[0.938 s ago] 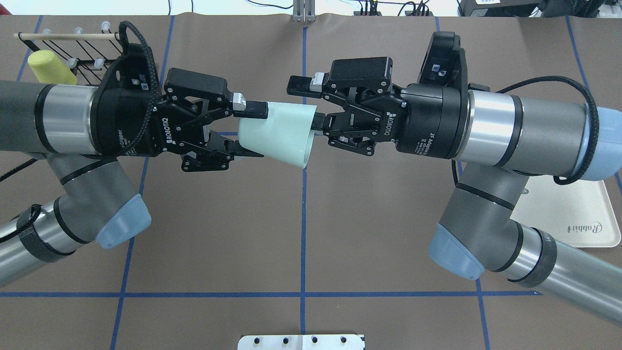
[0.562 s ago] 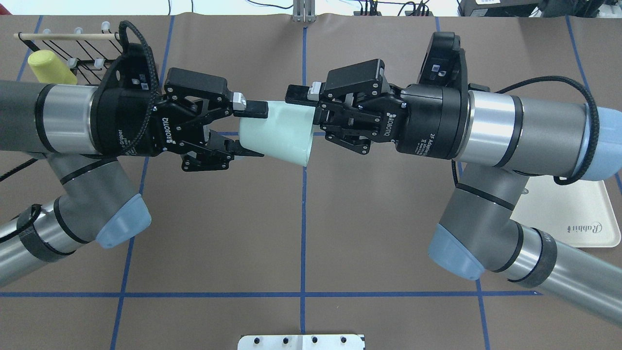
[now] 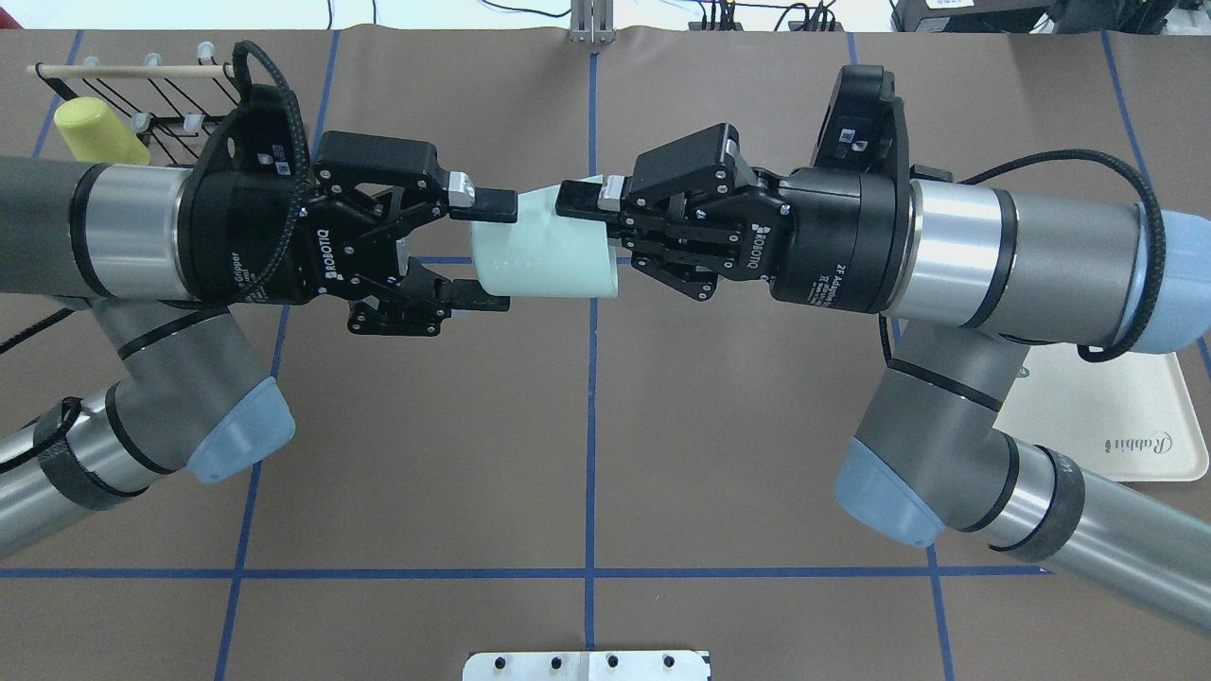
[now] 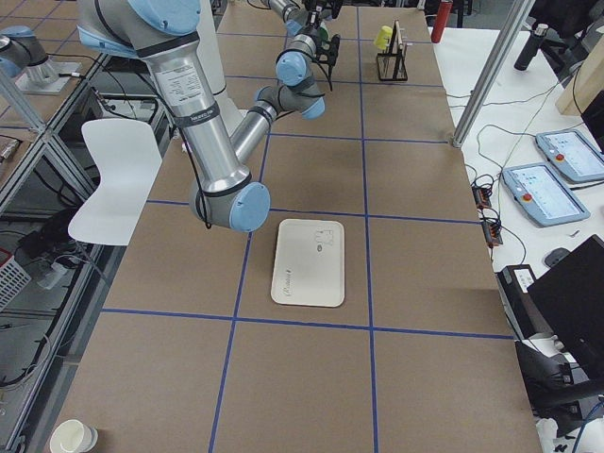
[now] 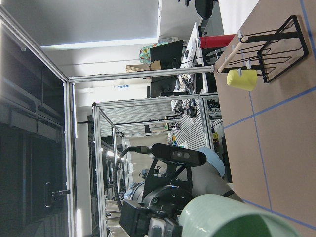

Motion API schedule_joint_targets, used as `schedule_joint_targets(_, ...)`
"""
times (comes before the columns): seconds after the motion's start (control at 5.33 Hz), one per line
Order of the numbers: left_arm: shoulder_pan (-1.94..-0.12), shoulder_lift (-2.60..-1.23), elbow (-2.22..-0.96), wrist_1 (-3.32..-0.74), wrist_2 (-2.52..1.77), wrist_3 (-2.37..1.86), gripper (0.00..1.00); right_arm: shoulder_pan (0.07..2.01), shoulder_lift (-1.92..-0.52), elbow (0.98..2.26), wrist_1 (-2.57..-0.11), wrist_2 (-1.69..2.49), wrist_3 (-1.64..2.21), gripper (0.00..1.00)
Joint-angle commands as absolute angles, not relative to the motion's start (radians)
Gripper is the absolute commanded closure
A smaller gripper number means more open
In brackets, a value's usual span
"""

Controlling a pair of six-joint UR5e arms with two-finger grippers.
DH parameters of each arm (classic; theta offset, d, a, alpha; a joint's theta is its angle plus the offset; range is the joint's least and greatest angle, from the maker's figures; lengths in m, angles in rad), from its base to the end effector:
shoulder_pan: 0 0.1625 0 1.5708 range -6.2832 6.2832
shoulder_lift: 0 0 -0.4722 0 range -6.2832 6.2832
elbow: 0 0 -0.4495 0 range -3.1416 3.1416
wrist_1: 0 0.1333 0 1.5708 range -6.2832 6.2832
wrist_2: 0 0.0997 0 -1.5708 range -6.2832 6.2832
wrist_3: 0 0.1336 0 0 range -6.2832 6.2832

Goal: Left arm grabs green cup and hands to right arm on tray

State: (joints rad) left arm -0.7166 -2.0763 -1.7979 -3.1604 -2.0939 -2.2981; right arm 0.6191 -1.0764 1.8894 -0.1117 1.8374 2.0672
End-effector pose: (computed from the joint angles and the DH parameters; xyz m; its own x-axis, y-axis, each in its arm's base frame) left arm 0.3931 -0.4307 0.1232 -0.5798 -0.2588 -0.7726 -0.1228 0.9652 -0.2311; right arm -0.4050 -0.4090 0.0923 -0.6506 0.1006 0.7528 -0.0978 0.9718 -0.2144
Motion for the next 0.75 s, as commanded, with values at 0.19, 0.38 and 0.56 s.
schedule_joint_targets(0.19, -0.729, -2.071, -1.786, -3.160, -2.101, -2.264, 0.00, 0.627, -1.123, 1.925, -0.110, 1.867, 2.071, 1.00)
schedule_joint_targets(0.38, -0.729, -2.063, -1.783, -3.158, -2.105, -2.238, 0.00, 0.652, -1.134, 1.924, -0.113, 1.864, 2.071, 1.00)
schedule_joint_targets(0.56, -0.732, -2.050, -1.769, -3.158, -2.105, -2.206, 0.00, 0.711, -1.131, 1.922, -0.214, 1.888, 2.071, 1.00)
